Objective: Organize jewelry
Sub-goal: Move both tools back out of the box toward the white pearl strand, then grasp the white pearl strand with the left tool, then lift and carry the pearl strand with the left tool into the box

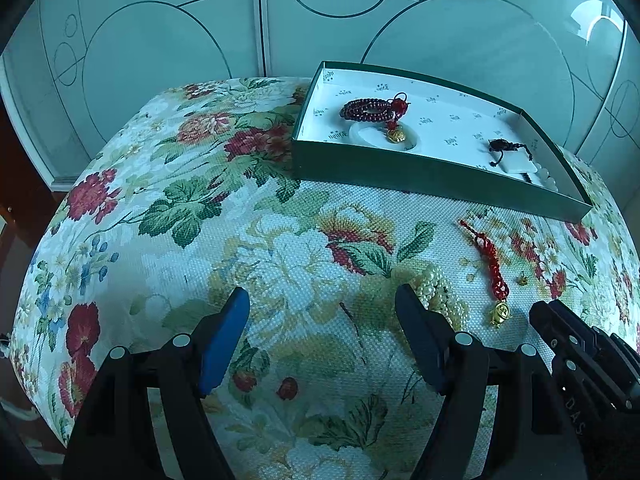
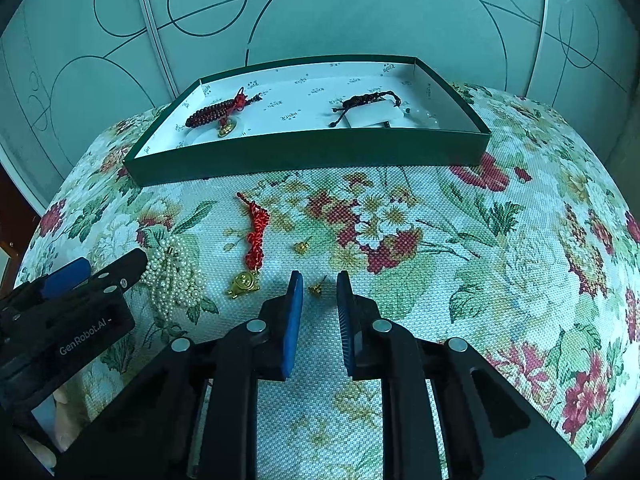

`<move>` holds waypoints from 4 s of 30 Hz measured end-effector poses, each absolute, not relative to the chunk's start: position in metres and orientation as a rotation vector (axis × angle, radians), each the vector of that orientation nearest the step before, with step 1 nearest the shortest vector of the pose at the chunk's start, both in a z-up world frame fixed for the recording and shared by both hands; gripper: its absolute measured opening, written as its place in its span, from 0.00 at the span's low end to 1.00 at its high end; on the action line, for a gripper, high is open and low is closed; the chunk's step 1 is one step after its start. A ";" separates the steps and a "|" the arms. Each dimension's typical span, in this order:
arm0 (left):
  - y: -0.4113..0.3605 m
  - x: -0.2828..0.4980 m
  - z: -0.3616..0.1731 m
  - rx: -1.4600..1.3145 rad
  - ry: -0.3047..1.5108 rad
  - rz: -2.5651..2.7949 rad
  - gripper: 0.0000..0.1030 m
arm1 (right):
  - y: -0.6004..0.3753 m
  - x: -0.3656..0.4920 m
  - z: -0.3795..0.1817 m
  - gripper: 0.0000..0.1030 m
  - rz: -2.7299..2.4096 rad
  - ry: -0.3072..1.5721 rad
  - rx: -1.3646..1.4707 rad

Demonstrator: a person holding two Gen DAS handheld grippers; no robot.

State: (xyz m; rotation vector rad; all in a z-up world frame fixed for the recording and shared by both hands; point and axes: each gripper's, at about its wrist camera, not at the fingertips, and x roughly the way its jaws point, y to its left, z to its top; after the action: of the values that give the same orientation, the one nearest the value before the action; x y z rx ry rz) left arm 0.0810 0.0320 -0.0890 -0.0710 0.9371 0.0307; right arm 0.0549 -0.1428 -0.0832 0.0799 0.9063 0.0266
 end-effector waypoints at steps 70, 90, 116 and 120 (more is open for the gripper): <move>-0.024 0.081 -0.085 -0.030 0.905 -0.144 0.13 | -0.190 0.050 -0.082 0.06 0.032 0.882 0.168; -0.012 0.077 -0.068 -0.049 0.867 -0.135 0.11 | -0.179 0.044 -0.063 0.06 0.050 0.855 0.139; -0.010 0.073 -0.045 -0.063 0.810 -0.150 0.10 | -0.170 0.039 -0.037 0.06 0.072 0.803 0.120; -0.010 0.074 -0.044 -0.064 0.808 -0.149 0.10 | -0.169 0.040 -0.037 0.06 0.073 0.804 0.118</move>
State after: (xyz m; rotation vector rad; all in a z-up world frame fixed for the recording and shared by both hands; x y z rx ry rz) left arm 0.0736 -0.0096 -0.0440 -0.0645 0.8081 -0.1485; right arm 0.0403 -0.1687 -0.0374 0.1181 0.8039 0.0728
